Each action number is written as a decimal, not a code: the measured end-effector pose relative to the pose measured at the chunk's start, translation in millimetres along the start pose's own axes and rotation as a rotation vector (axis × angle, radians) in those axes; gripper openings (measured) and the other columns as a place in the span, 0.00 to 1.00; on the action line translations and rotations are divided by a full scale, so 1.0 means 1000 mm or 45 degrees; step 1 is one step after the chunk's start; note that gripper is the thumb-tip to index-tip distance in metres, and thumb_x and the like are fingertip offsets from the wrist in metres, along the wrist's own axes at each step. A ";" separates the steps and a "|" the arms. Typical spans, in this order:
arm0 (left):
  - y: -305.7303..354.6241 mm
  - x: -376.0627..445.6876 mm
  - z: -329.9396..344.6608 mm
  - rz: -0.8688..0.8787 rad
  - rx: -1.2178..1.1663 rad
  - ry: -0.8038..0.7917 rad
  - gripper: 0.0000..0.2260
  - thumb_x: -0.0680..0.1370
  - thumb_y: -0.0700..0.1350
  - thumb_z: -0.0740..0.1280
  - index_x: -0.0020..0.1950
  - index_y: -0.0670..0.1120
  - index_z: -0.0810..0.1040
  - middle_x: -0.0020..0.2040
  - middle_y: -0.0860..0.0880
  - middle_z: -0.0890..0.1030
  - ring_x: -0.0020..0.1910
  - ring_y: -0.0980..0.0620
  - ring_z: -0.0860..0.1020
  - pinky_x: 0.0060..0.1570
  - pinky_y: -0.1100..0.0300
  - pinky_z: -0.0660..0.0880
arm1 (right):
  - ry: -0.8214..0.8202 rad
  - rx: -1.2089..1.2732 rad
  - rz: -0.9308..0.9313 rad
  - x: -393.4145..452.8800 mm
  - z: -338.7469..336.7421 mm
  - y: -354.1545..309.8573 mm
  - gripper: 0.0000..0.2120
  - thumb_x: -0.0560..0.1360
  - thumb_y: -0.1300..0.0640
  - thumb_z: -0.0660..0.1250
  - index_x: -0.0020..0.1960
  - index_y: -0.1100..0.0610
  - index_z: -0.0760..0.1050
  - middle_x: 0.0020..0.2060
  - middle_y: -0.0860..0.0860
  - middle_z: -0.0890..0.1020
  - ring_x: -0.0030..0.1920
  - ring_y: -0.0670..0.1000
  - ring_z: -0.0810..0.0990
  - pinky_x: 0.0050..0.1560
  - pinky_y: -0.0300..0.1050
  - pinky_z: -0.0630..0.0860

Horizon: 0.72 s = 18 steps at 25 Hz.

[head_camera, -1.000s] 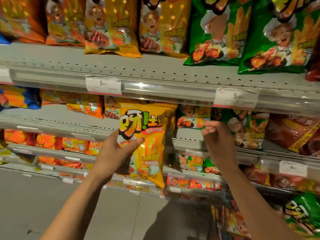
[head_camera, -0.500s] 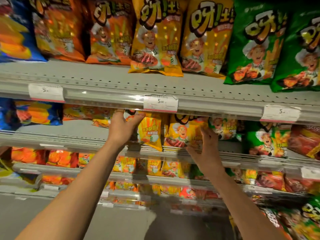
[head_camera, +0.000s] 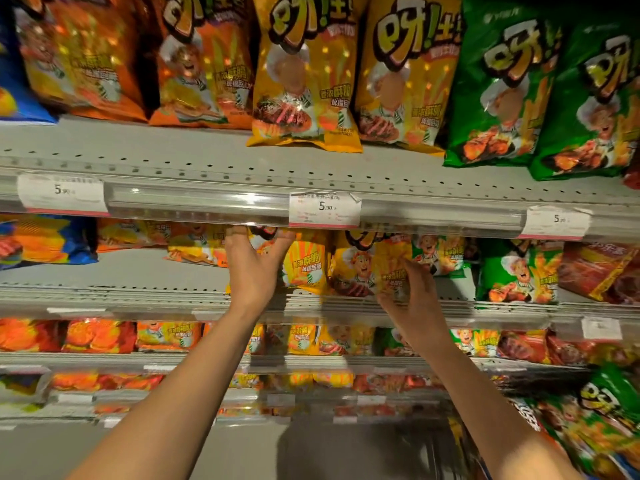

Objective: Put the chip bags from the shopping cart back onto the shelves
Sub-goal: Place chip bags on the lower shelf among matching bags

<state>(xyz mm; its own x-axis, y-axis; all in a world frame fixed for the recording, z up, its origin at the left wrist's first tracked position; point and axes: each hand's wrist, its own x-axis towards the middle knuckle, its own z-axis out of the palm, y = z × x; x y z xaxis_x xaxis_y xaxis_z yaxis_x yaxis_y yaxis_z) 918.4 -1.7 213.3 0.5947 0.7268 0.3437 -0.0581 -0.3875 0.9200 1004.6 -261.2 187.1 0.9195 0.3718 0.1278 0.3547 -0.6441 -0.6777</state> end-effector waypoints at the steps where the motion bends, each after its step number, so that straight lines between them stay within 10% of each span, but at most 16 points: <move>1: -0.005 -0.001 0.003 -0.003 0.046 -0.093 0.19 0.74 0.55 0.74 0.57 0.46 0.76 0.56 0.41 0.76 0.59 0.41 0.75 0.60 0.52 0.76 | 0.002 0.002 0.009 0.000 0.001 0.001 0.35 0.77 0.51 0.73 0.79 0.53 0.60 0.74 0.55 0.64 0.71 0.55 0.68 0.66 0.40 0.65; 6: -0.018 0.005 -0.017 -0.254 0.057 -0.472 0.30 0.69 0.61 0.78 0.63 0.51 0.71 0.63 0.46 0.74 0.66 0.46 0.73 0.66 0.44 0.73 | 0.260 0.043 -0.047 -0.001 0.008 -0.012 0.35 0.75 0.53 0.76 0.77 0.58 0.66 0.73 0.61 0.65 0.72 0.60 0.65 0.73 0.55 0.68; 10: -0.010 0.009 -0.033 -0.334 -0.114 -0.523 0.27 0.67 0.71 0.72 0.59 0.60 0.71 0.55 0.60 0.81 0.55 0.63 0.80 0.55 0.66 0.77 | 0.509 -0.171 -0.365 0.001 0.016 -0.030 0.30 0.75 0.54 0.76 0.73 0.60 0.71 0.69 0.62 0.72 0.69 0.64 0.70 0.69 0.61 0.69; 14: 0.004 0.025 -0.019 -0.369 -0.087 -0.461 0.16 0.76 0.59 0.72 0.55 0.49 0.81 0.46 0.52 0.86 0.44 0.56 0.83 0.42 0.63 0.76 | 0.122 -0.168 -0.632 0.011 0.030 -0.063 0.24 0.79 0.49 0.69 0.74 0.52 0.71 0.67 0.52 0.75 0.69 0.53 0.70 0.67 0.43 0.67; 18: 0.005 0.032 -0.015 -0.538 -0.082 -0.390 0.13 0.74 0.54 0.75 0.44 0.44 0.81 0.34 0.41 0.78 0.31 0.48 0.74 0.32 0.55 0.69 | -0.077 -0.366 -0.674 0.010 0.053 -0.081 0.29 0.79 0.51 0.67 0.78 0.46 0.63 0.72 0.52 0.63 0.71 0.54 0.65 0.57 0.50 0.76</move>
<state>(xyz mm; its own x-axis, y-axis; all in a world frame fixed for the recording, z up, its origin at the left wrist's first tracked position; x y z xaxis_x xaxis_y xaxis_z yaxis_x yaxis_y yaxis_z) 925.7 28.4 231.7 0.7834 0.6094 -0.1221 0.1945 -0.0538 0.9794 976.0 -169.4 205.0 0.5972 0.7231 0.3473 0.8008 -0.5129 -0.3092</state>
